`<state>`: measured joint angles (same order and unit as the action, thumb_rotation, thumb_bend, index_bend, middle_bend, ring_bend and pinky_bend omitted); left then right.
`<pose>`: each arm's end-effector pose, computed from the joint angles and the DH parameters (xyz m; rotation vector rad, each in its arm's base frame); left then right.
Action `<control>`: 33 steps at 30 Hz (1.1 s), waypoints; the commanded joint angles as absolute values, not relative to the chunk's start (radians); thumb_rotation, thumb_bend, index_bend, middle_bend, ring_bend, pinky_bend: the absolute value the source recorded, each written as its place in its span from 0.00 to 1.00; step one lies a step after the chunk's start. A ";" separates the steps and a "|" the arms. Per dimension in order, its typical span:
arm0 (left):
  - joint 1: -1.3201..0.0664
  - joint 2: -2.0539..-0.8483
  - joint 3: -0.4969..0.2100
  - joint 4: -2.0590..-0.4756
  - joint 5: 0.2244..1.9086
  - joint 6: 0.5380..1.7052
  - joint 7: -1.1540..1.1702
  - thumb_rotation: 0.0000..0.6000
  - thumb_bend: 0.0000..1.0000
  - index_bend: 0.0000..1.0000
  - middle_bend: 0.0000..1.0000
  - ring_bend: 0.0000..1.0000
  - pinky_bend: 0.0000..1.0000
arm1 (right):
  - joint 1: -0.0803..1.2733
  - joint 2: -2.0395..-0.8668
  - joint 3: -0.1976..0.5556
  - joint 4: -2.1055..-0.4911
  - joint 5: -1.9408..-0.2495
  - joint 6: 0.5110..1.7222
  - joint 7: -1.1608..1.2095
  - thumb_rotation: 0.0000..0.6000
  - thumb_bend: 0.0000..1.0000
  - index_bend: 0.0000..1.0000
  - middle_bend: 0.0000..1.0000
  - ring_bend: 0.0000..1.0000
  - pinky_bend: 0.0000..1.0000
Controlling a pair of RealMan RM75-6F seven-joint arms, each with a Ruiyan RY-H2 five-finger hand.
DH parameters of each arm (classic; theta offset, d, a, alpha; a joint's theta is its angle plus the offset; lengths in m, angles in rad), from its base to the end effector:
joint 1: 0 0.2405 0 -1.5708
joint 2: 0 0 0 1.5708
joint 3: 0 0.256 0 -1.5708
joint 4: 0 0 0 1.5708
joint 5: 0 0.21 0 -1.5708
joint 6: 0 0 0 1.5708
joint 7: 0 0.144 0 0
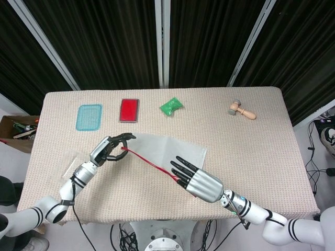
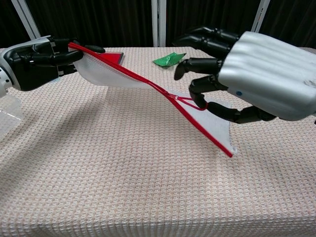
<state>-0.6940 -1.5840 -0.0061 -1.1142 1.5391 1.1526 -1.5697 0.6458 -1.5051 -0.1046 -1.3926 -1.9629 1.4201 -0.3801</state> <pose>-0.2032 0.3420 -0.0028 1.1846 2.2907 1.7918 -0.1433 -0.2408 0.0070 2.1501 0.0004 1.2798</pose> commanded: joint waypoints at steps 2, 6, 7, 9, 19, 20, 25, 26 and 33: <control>-0.679 -1.586 -0.018 -1.091 1.515 1.134 -1.581 1.00 0.48 0.69 0.27 0.11 0.14 | 0.564 -1.480 -0.157 -1.373 -1.963 1.478 -0.379 1.00 0.48 0.82 0.24 0.00 0.00; -0.665 -1.586 -0.028 -1.075 1.497 1.120 -1.586 1.00 0.48 0.69 0.27 0.11 0.14 | 0.488 -1.470 -0.188 -1.339 -1.951 1.531 -0.359 1.00 0.48 0.82 0.24 0.00 0.00; -0.662 -1.585 -0.028 -1.072 1.495 1.117 -1.588 1.00 0.48 0.69 0.27 0.11 0.13 | 0.468 -1.470 -0.192 -1.327 -1.946 1.547 -0.349 1.00 0.48 0.82 0.24 0.00 0.00; -0.657 -1.585 -0.030 -1.068 1.495 1.114 -1.583 1.00 0.48 0.69 0.27 0.11 0.14 | 0.442 -1.469 -0.198 -1.312 -1.941 1.567 -0.331 1.00 0.48 0.82 0.24 0.00 0.00; -0.645 -1.577 -0.026 -1.080 1.515 1.111 -1.413 1.00 0.46 0.60 0.25 0.11 0.14 | 0.388 -1.459 -0.177 -1.312 -1.918 1.577 -0.293 1.00 0.30 0.54 0.17 0.00 0.00; -0.645 -1.573 -0.019 -1.079 1.523 1.109 -1.345 1.00 0.42 0.51 0.22 0.11 0.14 | 0.385 -1.455 -0.174 -1.328 -1.904 1.561 -0.297 1.00 0.25 0.43 0.14 0.00 0.00; -0.633 -1.529 0.004 -1.128 1.520 1.097 -0.835 1.00 0.26 0.25 0.13 0.10 0.14 | 0.369 -1.415 -0.149 -1.424 -1.794 1.459 -0.338 1.00 0.05 0.00 0.01 0.00 0.00; -0.623 -1.512 0.001 -1.160 1.504 1.102 -0.704 1.00 0.24 0.24 0.13 0.10 0.14 | 0.365 -1.405 -0.141 -1.442 -1.766 1.439 -0.340 1.00 0.05 0.00 0.00 0.00 0.00; -0.506 -1.371 -0.031 -1.382 1.370 1.232 -0.138 1.00 0.19 0.22 0.13 0.10 0.13 | 0.322 -1.312 -0.079 -1.508 -1.617 1.427 -0.269 1.00 0.07 0.00 0.02 0.00 0.00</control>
<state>-0.5992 -1.4948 -0.0181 -1.2007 1.4671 1.1374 -0.5579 0.3443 -1.3447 -0.1057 -1.4863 -1.6536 1.4165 -0.2991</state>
